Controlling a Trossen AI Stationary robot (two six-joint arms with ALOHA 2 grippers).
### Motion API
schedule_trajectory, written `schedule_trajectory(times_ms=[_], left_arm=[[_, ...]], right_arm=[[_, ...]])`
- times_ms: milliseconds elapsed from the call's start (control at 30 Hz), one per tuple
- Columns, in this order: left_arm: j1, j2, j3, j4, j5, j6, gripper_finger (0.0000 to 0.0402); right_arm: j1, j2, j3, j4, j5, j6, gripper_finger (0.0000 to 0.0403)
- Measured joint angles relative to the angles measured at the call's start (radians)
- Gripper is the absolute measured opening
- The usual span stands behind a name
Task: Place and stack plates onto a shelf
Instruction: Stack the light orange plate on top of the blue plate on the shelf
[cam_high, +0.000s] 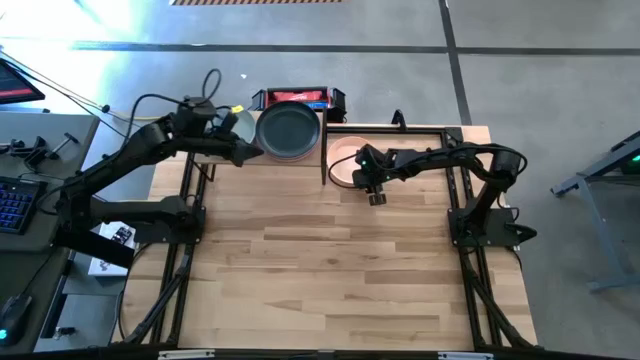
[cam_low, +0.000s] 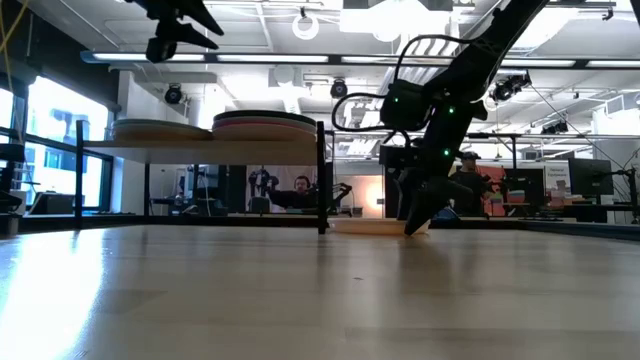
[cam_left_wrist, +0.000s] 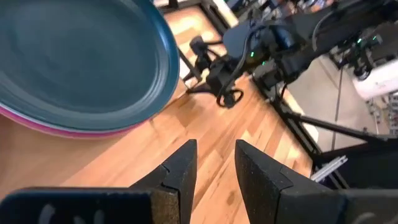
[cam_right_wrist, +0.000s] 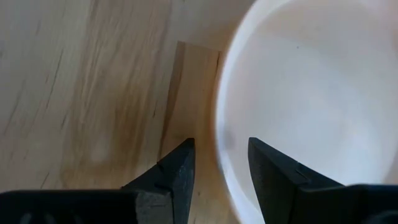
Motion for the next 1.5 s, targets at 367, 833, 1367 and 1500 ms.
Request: schedule_trajectory(times_ms=[367,833,1367,1500], left_arm=[[-0.072,0.124,0.0,0.039,0.0,-0.001,0.0099],[-0.222,0.189,0.0,0.087,0.002,-0.038,0.0099],[-0.348,0.189,0.0,0.084,0.001,0.044,0.0099],[-0.37,0.189,0.0,0.084,0.0,0.12,0.0099]], right_arm=[[0.011,0.015,0.003,-0.023,0.031,0.001,0.0089],[0.063,0.009,0.007,-0.087,0.093,0.181,0.0003],[0.295,-0.297,0.002,-0.344,0.067,0.724,0.0],[0.368,-0.369,0.002,-0.339,0.058,0.861,0.0]])
